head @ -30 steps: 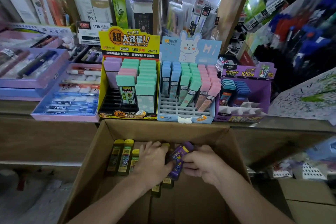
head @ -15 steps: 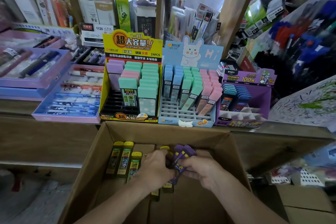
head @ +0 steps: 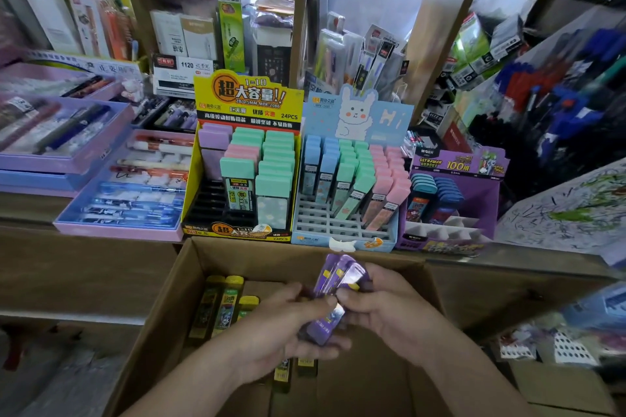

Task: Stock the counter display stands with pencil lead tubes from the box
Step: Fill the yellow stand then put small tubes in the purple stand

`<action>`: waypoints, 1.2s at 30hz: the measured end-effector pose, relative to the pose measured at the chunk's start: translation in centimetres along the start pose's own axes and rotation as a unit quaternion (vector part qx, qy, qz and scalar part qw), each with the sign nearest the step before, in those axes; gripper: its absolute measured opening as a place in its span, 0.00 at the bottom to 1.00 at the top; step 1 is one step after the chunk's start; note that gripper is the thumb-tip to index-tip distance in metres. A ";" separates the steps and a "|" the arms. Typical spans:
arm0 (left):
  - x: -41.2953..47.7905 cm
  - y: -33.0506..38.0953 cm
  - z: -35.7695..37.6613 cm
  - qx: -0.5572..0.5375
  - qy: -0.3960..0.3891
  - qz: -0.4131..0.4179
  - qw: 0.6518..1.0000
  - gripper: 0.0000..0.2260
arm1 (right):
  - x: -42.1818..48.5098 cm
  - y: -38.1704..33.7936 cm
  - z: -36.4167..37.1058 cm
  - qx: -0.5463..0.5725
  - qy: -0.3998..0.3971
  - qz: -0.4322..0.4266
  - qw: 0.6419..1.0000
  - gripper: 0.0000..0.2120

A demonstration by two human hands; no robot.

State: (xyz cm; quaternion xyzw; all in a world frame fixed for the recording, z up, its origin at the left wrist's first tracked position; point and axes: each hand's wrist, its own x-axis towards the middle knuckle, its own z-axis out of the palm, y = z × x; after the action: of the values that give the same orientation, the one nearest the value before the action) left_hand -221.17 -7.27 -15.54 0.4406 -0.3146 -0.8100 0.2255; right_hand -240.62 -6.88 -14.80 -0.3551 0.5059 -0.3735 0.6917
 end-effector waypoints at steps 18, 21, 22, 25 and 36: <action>-1.7 0.3 2.5 -0.076 0.069 0.139 0.985 0.20 | -2.2 -2.7 0.1 -0.056 0.103 -0.139 0.983 0.06; -1.5 -0.1 2.2 -0.086 0.080 0.134 0.984 0.19 | -2.2 -2.2 0.1 -0.013 0.100 -0.146 0.984 0.05; -1.5 -0.2 2.1 -0.090 0.084 0.134 0.983 0.19 | -2.4 -2.2 0.1 0.000 0.102 -0.156 0.983 0.06; -1.5 -0.3 1.8 -0.097 0.093 0.132 0.982 0.18 | -3.2 -3.1 -0.6 0.003 0.134 -0.196 0.971 0.11; -1.7 0.1 2.3 -0.059 0.092 0.101 0.989 0.12 | -7.3 -9.9 -10.2 -0.097 0.371 -0.348 0.855 0.05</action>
State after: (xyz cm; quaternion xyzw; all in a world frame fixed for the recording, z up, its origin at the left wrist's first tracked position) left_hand -222.31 -5.57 -13.54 0.4654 -0.2869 -0.7560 0.3599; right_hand -253.56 -6.30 -5.42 -0.4080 0.6021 -0.6431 0.2395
